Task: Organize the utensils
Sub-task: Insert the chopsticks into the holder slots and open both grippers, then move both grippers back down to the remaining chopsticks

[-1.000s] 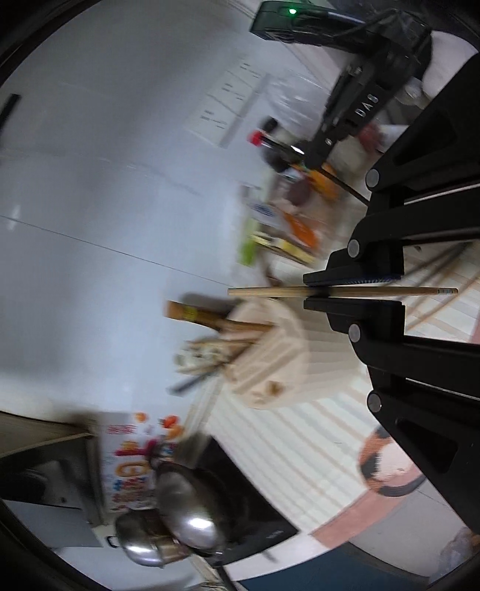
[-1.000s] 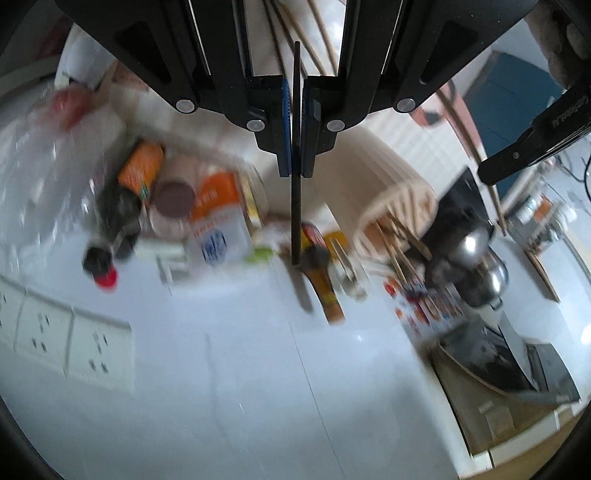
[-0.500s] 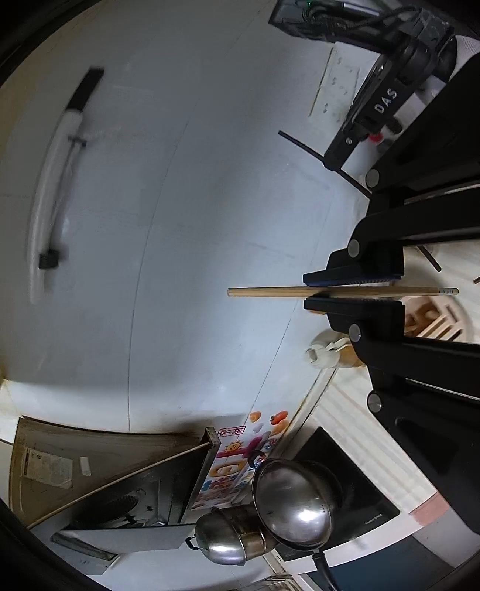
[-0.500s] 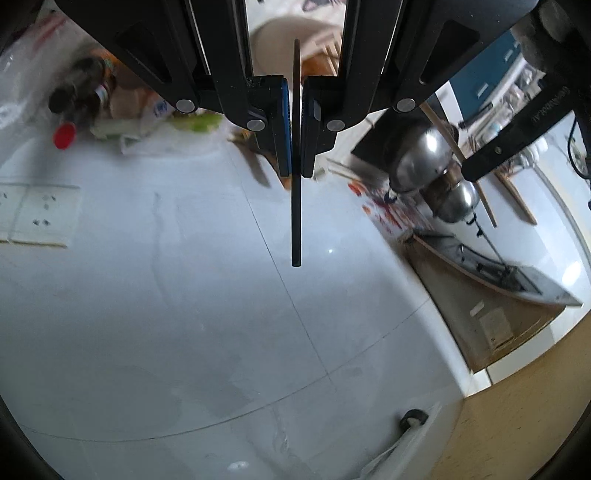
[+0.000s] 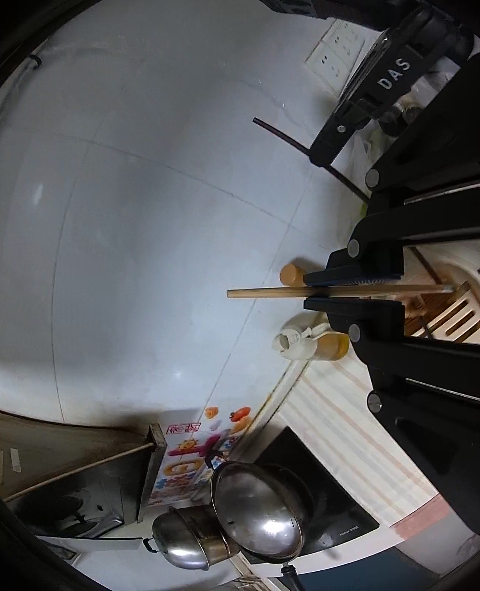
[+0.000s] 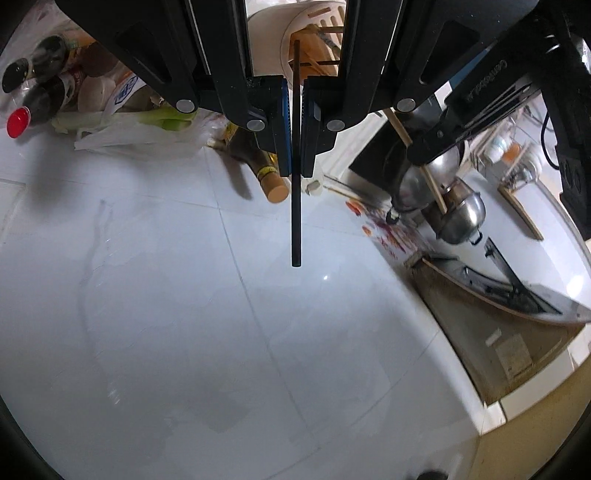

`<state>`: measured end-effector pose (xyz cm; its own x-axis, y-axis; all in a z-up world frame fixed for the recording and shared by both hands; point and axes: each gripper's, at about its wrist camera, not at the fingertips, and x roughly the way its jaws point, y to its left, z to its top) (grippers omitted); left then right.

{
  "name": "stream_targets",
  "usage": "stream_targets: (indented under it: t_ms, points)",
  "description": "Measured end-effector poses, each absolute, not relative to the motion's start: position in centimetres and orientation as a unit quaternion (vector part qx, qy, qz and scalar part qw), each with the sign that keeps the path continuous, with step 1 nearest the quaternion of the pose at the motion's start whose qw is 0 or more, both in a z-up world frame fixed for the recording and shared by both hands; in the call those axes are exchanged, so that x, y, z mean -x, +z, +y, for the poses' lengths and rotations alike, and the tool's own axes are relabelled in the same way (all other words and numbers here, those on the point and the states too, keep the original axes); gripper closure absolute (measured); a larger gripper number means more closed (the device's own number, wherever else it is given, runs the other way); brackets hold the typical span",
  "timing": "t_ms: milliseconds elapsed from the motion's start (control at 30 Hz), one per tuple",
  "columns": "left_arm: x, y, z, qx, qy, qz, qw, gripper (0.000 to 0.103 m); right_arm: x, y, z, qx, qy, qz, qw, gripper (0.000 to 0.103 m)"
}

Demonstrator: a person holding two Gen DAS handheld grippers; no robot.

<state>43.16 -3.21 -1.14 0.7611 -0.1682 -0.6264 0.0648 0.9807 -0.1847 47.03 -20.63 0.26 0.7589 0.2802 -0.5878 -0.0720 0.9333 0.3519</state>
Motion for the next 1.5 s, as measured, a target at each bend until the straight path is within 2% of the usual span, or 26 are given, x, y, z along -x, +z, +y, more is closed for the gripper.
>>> stream_targets:
  t_ms: [567,700,733,767,800,867,933,967,1000,1033,1167,1233,1300,1333,1500]
  points:
    - [-43.3,-3.4,-3.2,0.086,-0.085,0.385,0.915,0.099,-47.0,-3.0,-18.4,-0.121,0.127,0.394,0.902,0.098]
    - [-42.7,-3.5,-2.6,0.098,-0.075,0.412,0.903,0.094,-46.8,-3.8,-18.7,-0.126,0.136,0.425,0.886,0.095]
    - [-42.2,-3.2,-2.4,0.096,-0.073,0.412,0.903,0.091,-46.6,-3.8,-19.0,-0.130,0.139,0.426,0.884,0.085]
    - [-41.8,-2.9,-2.3,0.092,-0.069,0.407,0.906,0.076,-46.3,-3.7,-19.3,-0.136,0.142,0.427,0.883,0.070]
    - [-41.0,-2.4,-2.1,0.084,-0.056,0.398,0.912,0.045,-45.9,-3.5,-19.7,-0.139,0.141,0.425,0.883,0.064]
    - [-39.8,-1.9,-1.4,0.082,-0.037,0.384,0.919,0.009,-45.0,-3.1,-20.6,-0.146,0.139,0.420,0.885,0.060]
    - [-38.2,-1.6,-0.6,0.086,-0.028,0.369,0.925,0.008,-43.8,-2.9,-21.7,-0.152,0.132,0.420,0.885,0.058]
    - [-37.5,-1.7,-0.3,0.084,-0.020,0.370,0.925,0.006,-43.4,-2.9,-22.0,-0.153,0.129,0.421,0.885,0.054]
    - [-36.9,-1.8,0.0,0.082,-0.014,0.370,0.925,0.000,-42.7,-3.1,-22.7,-0.153,0.121,0.421,0.886,0.051]
    - [-36.0,-2.3,0.2,0.075,-0.004,0.369,0.926,0.000,-41.9,-3.4,-23.2,-0.152,0.111,0.424,0.886,0.047]
    - [-32.8,-4.8,1.1,0.061,0.033,0.375,0.924,0.000,-39.3,-5.8,-24.9,-0.143,0.079,0.443,0.881,0.046]
    - [-31.1,-7.2,1.5,0.067,0.040,0.393,0.916,0.000,-37.9,-8.1,-25.5,-0.137,0.061,0.462,0.874,0.046]
    - [-30.1,-10.2,1.4,0.061,0.048,0.422,0.903,0.000,-36.8,-10.8,-25.9,-0.135,0.052,0.482,0.864,0.039]
    - [-29.9,-11.6,1.4,0.062,0.053,0.437,0.896,0.000,-36.3,-12.2,-26.1,-0.132,0.047,0.492,0.859,0.033]
    - [-28.5,-19.3,0.7,0.068,0.056,0.512,0.855,0.000,-34.5,-20.2,-25.5,-0.111,0.045,0.561,0.819,0.033]
